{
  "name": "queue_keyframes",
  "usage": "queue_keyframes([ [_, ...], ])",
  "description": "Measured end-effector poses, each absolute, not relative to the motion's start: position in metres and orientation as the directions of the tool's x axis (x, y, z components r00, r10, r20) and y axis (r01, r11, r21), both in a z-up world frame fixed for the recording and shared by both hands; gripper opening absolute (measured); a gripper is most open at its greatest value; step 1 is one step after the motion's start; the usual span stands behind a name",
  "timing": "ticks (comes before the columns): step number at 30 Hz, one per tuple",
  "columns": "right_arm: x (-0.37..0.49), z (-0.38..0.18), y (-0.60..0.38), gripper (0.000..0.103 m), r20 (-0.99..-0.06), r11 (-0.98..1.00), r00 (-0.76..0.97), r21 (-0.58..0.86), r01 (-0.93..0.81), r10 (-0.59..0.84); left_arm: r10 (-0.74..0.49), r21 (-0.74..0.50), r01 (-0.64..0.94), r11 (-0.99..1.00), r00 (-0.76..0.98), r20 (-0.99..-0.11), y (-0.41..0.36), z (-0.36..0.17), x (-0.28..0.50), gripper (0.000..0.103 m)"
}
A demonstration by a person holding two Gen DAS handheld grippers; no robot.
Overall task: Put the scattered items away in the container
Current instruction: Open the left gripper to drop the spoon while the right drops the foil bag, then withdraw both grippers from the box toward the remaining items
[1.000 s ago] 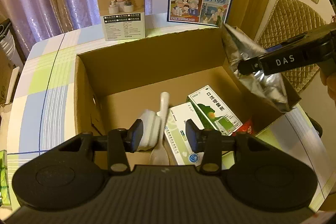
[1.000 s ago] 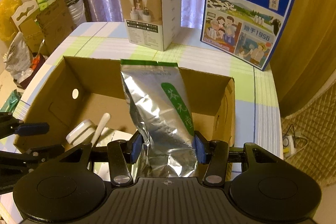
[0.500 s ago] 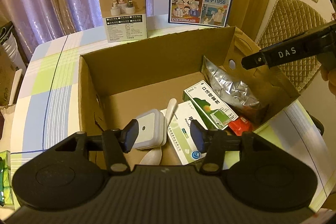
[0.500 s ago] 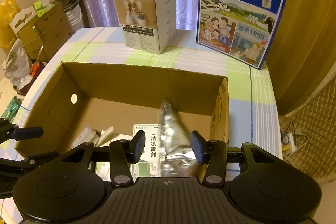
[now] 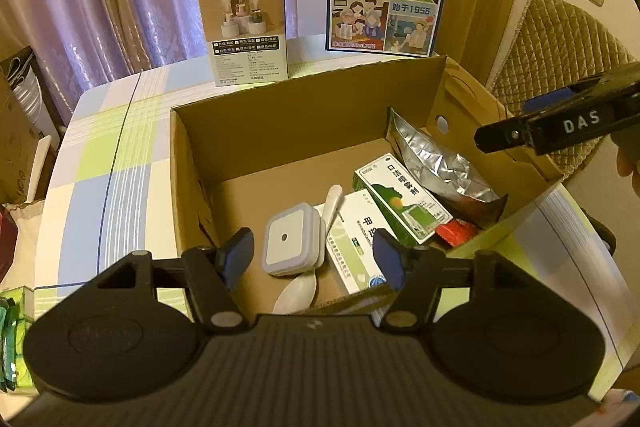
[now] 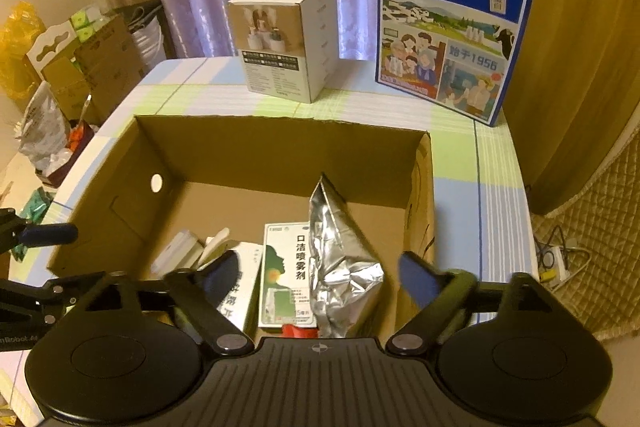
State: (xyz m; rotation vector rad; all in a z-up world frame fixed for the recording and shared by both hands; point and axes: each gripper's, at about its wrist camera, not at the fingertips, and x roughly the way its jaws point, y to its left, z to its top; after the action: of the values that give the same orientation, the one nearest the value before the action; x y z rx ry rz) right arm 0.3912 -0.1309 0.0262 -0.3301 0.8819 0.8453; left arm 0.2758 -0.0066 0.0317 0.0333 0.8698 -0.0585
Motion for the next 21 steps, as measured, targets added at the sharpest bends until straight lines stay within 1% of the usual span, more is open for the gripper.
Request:
queue_keyframes([
  [1,0.389,0.027,-0.133,0.091,-0.783,0.638,0.348,0.079,-0.766,0.515,-0.037,0.006,0.065,0.998,0.642,-0.765,-0.007,0.032,0.274,0.062],
  [3,0.384,0.029,-0.137,0.094,-0.777,0.635,0.348,0.085,-0.768,0.524,-0.032,0.010,0.062,0.998,0.643,-0.765,-0.006,0.034,0.270,0.068],
  [4,0.381,0.030,-0.139,0.094,-0.777,0.635,0.346,0.088,-0.768,0.527,-0.031,0.011,0.061,0.998,0.644,-0.765,-0.006,0.035,0.268,0.069],
  [6,0.377,0.032,-0.142,0.098,-0.775,0.635,0.348,0.088,-0.768,0.527,-0.026,0.015,0.058,0.998,0.644,-0.765,-0.006,0.037,0.264,0.076],
  [9,0.369,0.035,-0.146,0.101,-0.775,0.632,0.349,0.082,-0.771,0.526,-0.022,0.018,0.056,0.998,0.643,-0.766,-0.005,0.040,0.257,0.082],
  [12,0.360,0.037,-0.153,0.101,-0.771,0.633,0.348,0.091,-0.769,0.533,-0.019,0.022,0.055,0.998,0.650,-0.760,-0.004,0.045,0.249,0.088],
  [17,0.342,0.044,-0.164,0.101,-0.762,0.624,0.342,0.101,-0.775,0.549,-0.016,0.034,0.063,0.997,0.656,-0.755,-0.003,0.054,0.232,0.093],
  [21,0.326,0.052,-0.173,0.101,-0.748,0.613,0.347,0.100,-0.784,0.565,-0.002,0.052,0.061,0.997,0.665,-0.747,0.001,0.061,0.216,0.099],
])
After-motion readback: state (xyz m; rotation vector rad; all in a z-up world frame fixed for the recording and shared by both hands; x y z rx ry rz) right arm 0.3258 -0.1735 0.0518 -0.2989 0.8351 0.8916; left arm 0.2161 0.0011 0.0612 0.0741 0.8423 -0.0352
